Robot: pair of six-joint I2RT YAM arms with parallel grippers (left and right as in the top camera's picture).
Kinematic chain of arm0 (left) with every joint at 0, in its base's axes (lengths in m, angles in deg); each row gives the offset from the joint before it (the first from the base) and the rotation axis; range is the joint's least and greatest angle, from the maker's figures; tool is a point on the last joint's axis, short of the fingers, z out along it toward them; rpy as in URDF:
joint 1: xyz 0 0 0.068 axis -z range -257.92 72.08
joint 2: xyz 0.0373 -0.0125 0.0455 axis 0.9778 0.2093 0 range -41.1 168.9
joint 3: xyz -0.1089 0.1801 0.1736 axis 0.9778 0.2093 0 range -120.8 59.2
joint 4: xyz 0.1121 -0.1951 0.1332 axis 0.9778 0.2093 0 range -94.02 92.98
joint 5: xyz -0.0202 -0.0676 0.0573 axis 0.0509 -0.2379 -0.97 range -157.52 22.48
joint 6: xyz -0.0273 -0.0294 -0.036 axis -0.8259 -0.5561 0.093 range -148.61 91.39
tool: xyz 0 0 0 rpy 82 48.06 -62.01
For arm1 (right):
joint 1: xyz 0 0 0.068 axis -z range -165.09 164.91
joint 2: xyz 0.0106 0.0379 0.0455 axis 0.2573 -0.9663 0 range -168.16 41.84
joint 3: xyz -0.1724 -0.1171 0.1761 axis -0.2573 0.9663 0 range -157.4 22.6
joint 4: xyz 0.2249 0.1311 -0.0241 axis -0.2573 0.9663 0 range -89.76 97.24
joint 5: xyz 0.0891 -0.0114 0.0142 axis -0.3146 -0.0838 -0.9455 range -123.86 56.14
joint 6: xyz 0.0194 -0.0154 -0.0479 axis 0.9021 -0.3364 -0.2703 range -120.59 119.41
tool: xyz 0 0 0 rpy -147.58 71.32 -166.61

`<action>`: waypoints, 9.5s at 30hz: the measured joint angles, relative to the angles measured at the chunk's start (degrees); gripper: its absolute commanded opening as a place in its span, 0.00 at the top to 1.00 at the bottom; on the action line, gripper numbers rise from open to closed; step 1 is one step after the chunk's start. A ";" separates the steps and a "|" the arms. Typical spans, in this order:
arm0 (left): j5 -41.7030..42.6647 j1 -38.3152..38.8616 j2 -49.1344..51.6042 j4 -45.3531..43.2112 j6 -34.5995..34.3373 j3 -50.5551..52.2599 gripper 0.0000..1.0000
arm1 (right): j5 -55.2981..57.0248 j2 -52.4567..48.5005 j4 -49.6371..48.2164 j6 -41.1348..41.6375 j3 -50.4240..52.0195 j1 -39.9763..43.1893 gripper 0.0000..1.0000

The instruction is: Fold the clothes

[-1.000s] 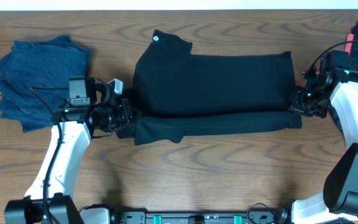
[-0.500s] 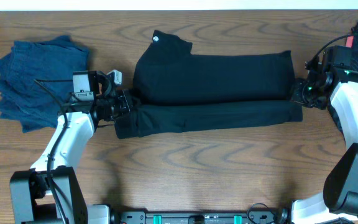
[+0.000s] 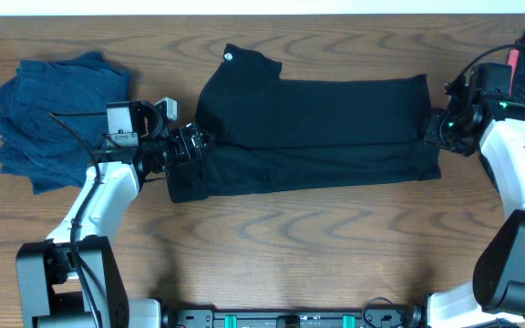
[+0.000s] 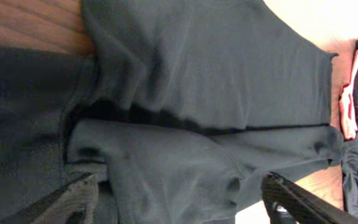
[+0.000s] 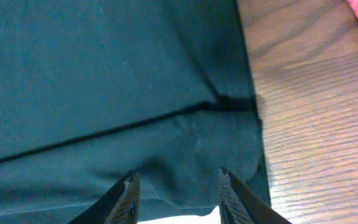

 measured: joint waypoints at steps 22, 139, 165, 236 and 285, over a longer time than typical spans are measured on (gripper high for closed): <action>1.11 0.00 0.02 14.64 5.07 0.00 0.23 | 0.07 0.00 0.39 -0.02 12.09 -0.07 0.64; -6.45 0.00 -8.98 18.51 6.38 0.00 0.22 | 10.16 -0.17 -5.81 0.37 12.76 -1.20 0.66; -6.45 0.00 -8.98 18.51 6.38 0.00 0.22 | 8.96 -0.57 -6.43 -1.01 12.76 -1.84 0.73; 0.48 2.51 -8.98 19.26 6.58 0.00 0.22 | 7.19 -3.72 -16.20 2.14 15.04 -1.84 0.79; -21.53 31.10 3.52 2.49 8.83 0.00 0.91 | 7.34 -2.75 -17.97 1.92 18.29 -1.84 0.76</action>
